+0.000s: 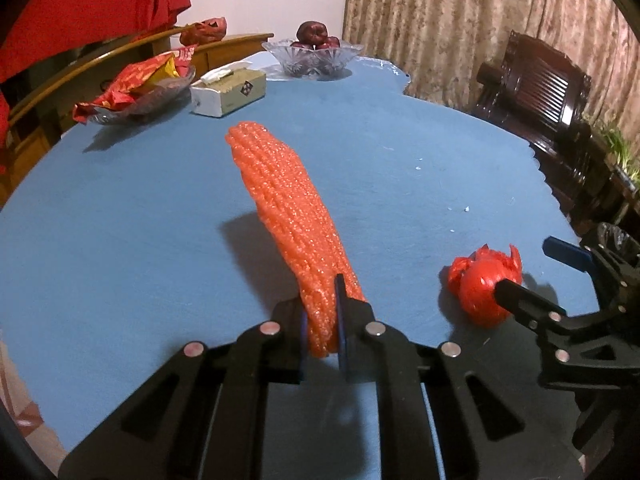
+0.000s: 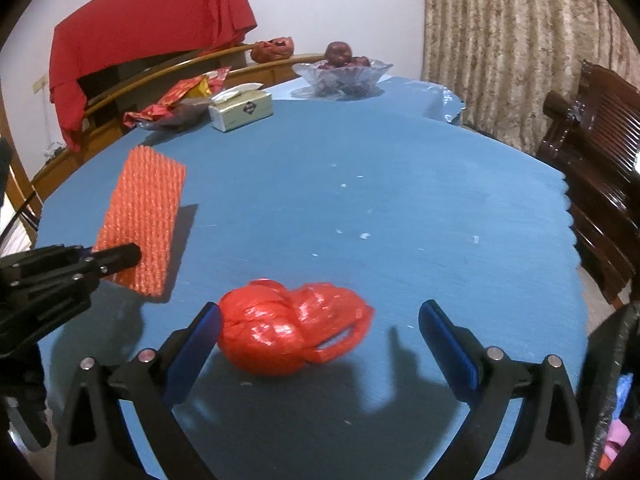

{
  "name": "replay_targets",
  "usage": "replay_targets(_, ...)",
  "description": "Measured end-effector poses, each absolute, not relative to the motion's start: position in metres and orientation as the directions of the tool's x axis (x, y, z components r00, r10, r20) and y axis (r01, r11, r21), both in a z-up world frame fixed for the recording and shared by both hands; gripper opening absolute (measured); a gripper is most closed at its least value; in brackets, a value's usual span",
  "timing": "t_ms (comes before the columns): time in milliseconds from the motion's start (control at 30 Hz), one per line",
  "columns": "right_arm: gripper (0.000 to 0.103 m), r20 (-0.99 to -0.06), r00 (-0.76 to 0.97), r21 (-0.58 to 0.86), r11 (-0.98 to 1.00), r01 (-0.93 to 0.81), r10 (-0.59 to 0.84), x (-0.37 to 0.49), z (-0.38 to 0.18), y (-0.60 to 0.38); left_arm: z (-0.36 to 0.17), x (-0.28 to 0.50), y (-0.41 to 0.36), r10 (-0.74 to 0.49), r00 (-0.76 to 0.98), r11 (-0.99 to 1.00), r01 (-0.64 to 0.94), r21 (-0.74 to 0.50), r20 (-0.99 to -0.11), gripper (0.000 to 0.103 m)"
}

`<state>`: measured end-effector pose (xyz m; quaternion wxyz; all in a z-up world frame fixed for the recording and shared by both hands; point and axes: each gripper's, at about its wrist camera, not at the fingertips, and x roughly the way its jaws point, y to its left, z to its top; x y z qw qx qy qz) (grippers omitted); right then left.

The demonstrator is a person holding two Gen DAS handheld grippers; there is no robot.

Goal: Collect trash
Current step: 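Grasp the orange foam net with the left gripper while the right grasps the red plastic bag, then lift and carry the foam net and red bag over the bin with both grippers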

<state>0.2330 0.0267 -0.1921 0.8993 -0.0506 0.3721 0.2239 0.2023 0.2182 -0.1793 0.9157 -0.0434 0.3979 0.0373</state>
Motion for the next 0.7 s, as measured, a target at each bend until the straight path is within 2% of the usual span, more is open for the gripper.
replay_targets(133, 0.093, -0.711, 0.593, 0.095, 0.887, -0.452, 0.378, 0.238, -0.199, 0.036, -0.179, 0.199, 0.223, 0.042, 0.68, 0.993, -0.111, -0.046, -0.732, 0.01)
replay_targets(233, 0.076, -0.719, 0.567, 0.112, 0.872, -0.477, 0.402, 0.239, -0.201, 0.042, -0.179, 0.197, 0.227, 0.044, 0.68, 0.992, -0.117, -0.05, -0.732, 0.01)
replay_targets(300, 0.057, -0.724, 0.539, 0.138, 0.856, -0.498, 0.431, 0.238, -0.201, 0.043, -0.179, 0.195, 0.227, 0.042, 0.68, 0.992, -0.118, -0.053, -0.732, 0.01)
replay_targets(400, 0.049, -0.72, 0.531, 0.15, 0.848, -0.508, 0.446, 0.235, -0.199, 0.044, -0.177, 0.193, 0.225, 0.039, 0.682, 0.992, -0.112, -0.052, -0.73, 0.01)
replay_targets(700, 0.045, -0.674, 0.567, 0.18, 0.85, -0.495, 0.473, 0.227, -0.166, 0.021, -0.158, 0.188, 0.205, 0.017, 0.704, 0.996, -0.075, -0.05, -0.71, 0.01)
